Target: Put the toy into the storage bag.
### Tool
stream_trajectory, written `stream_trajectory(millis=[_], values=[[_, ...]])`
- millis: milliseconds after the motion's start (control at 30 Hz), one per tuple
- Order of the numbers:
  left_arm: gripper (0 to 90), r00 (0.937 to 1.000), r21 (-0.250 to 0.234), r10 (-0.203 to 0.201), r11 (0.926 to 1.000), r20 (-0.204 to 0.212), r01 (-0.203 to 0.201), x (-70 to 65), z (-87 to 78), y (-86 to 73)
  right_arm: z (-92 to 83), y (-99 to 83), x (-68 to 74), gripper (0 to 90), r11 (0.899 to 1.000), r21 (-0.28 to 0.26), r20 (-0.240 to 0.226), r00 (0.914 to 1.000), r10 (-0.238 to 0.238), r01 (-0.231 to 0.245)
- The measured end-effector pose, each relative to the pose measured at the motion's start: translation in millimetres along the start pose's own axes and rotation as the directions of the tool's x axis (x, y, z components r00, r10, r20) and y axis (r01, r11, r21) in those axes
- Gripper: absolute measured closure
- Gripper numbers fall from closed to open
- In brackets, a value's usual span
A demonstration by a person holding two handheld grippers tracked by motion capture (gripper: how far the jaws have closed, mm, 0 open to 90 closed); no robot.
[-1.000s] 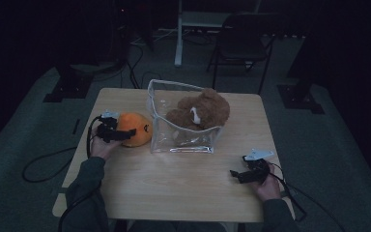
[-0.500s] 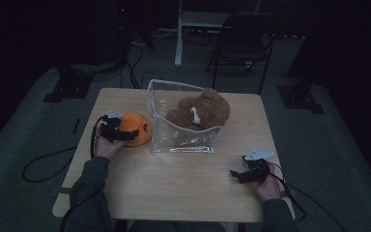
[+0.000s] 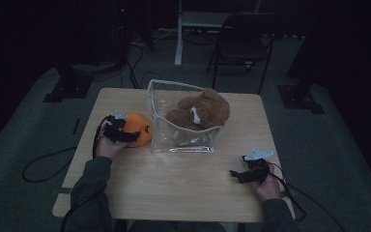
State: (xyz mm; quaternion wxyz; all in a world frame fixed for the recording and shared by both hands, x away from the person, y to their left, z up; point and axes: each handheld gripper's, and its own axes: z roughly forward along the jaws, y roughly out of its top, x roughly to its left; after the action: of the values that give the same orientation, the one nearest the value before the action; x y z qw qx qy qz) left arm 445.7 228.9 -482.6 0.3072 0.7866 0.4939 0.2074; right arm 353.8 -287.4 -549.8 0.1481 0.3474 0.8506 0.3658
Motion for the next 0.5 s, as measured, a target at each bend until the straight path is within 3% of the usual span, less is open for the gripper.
stream_trajectory(millis=[233,500], values=[[30.4,0.9997,-0.015,0.023,0.9996,-0.008,-0.023,-2.0,-6.6,1.6,0.0,0.0,0.0,12.0,1.000,0.000,0.000,1.0000,0.000,0.000],[36.9,0.9998,-0.037,0.019,0.9991,-0.005,-0.019,-1.3,-10.8,1.8,0.0,0.0,0.0,12.0,1.000,0.000,0.000,1.0000,0.000,0.000]])
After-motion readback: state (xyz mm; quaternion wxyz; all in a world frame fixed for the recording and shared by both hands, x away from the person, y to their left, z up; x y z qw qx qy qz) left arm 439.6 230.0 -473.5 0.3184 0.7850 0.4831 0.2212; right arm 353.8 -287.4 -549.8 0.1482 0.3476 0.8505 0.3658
